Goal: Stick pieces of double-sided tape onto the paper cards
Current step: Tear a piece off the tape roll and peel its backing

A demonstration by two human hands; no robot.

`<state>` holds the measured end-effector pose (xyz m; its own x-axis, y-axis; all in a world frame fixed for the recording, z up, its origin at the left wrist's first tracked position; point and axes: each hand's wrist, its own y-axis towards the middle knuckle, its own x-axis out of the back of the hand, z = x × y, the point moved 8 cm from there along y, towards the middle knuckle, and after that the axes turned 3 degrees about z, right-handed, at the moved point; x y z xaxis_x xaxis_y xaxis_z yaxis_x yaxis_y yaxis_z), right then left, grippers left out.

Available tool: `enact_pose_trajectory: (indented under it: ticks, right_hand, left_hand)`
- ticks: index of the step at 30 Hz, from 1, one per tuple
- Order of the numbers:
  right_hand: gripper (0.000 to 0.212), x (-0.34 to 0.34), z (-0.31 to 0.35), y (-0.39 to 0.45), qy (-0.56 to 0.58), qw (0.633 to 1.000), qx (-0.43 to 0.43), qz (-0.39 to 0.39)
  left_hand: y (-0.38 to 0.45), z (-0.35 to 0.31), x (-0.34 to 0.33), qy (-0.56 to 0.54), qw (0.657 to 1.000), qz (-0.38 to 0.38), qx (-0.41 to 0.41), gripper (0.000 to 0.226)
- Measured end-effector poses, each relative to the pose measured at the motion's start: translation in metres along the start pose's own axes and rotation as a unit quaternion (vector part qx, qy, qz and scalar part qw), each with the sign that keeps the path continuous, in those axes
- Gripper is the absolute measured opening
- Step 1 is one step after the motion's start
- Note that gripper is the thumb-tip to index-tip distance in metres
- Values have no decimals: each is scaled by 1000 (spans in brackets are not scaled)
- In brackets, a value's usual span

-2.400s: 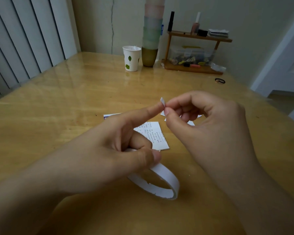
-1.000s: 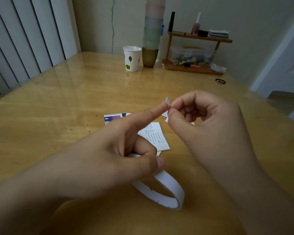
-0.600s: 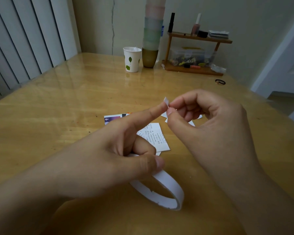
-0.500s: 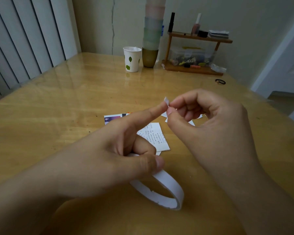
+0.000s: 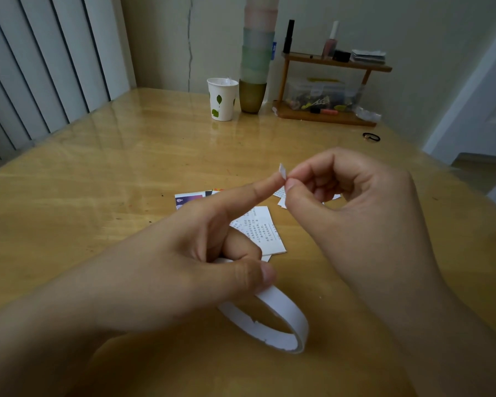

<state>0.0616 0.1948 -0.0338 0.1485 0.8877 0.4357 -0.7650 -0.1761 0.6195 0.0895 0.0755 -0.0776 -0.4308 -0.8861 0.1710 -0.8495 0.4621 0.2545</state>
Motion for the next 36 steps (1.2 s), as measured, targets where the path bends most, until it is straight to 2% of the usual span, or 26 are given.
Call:
enact_pose_trajectory:
  ticks: [4,9,14,19,22,26,33,36]
  right_hand:
    - [5,0,1,0,-4,1000,9,-5]
    - [7,1,11,-3,-108,990,86,-40]
    - [4,2,14,-4,-144,981,117,-56]
    - [3,3,13,-4,-135,983,111,-56]
    - [3,3,12,-3,-122,986,103,-50]
    - [5,1,11,-2,-107,989,91,-37]
    - [6,2,9,-2,-81,993,82,-29]
    - [6,2,10,-2,-82,992,86,-30]
  left_hand:
    - [-1,1,2,23,1000,-18,-4,80]
    - [0,3,0,15,1000,-3,4,73]
    - [1,2,-1,4,1000,10,17,71]
    - [-1,6,-5,-67,995,67,32,78]
    - [-1,6,-4,-69,994,79,32,76]
    - [-1,6,-3,-61,995,76,28,70]
    - [-1,7,-2,-82,994,68,20,73]
    - [1,7,0,-52,997,47,27,74]
